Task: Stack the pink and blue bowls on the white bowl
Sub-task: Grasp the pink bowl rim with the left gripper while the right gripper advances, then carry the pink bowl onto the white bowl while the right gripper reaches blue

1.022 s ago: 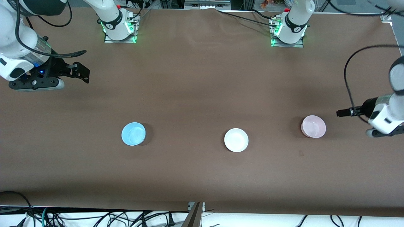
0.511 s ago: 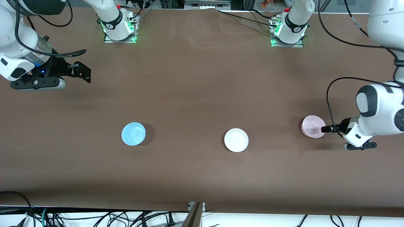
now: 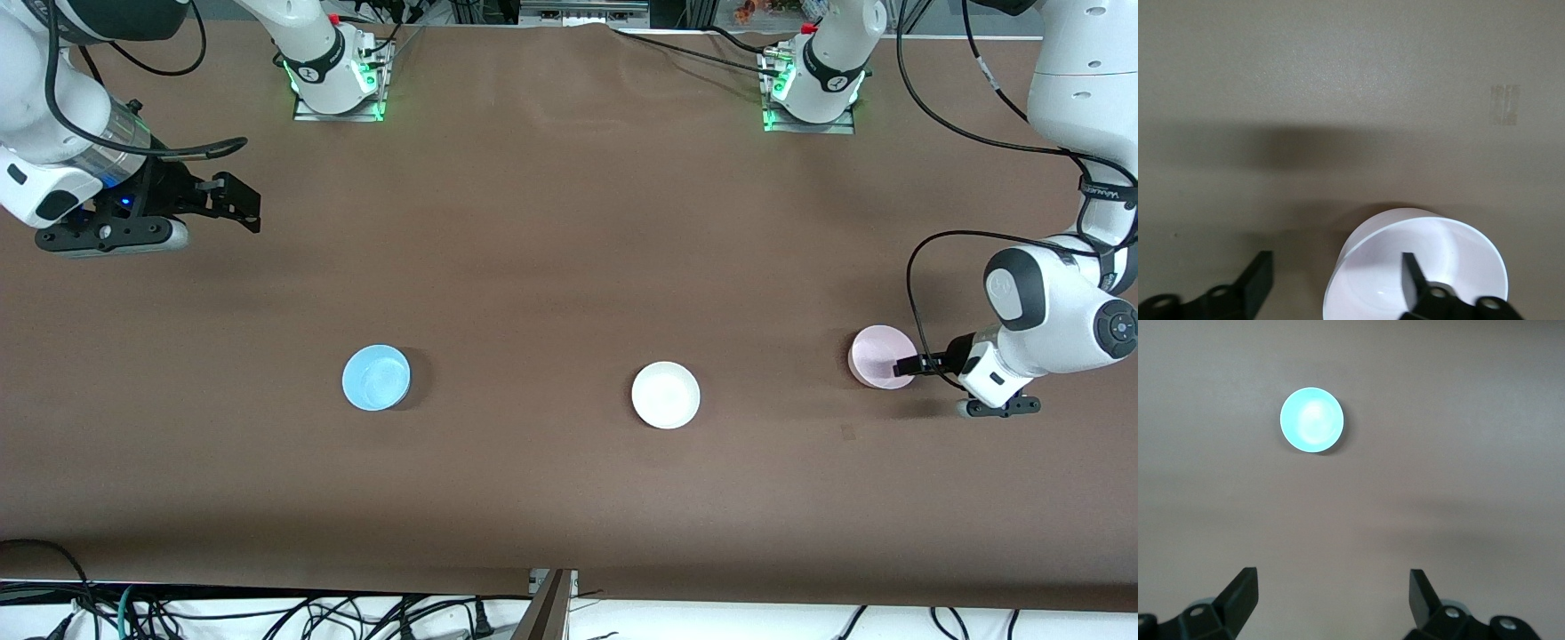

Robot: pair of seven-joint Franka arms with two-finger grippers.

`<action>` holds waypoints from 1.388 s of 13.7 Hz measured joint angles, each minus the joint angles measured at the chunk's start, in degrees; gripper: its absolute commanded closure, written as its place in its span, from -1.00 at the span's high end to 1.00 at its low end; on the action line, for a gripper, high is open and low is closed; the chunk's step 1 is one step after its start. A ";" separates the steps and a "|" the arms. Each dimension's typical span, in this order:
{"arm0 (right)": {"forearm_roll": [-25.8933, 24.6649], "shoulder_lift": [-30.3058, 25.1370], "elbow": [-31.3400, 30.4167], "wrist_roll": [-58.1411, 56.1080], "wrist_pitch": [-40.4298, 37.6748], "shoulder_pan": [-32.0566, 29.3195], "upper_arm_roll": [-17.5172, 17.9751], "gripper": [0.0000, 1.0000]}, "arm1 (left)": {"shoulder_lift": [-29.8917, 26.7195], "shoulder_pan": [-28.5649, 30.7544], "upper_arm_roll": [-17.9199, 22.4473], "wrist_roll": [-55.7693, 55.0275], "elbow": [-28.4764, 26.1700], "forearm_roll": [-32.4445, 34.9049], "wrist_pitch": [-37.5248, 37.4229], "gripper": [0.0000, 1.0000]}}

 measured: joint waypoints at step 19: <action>-0.57 11.40 0.85 -0.03 3.03 0.70 -0.04 1.00 | -1.88 -6.43 -4.35 -7.74 12.65 -10.50 -12.28 -1.00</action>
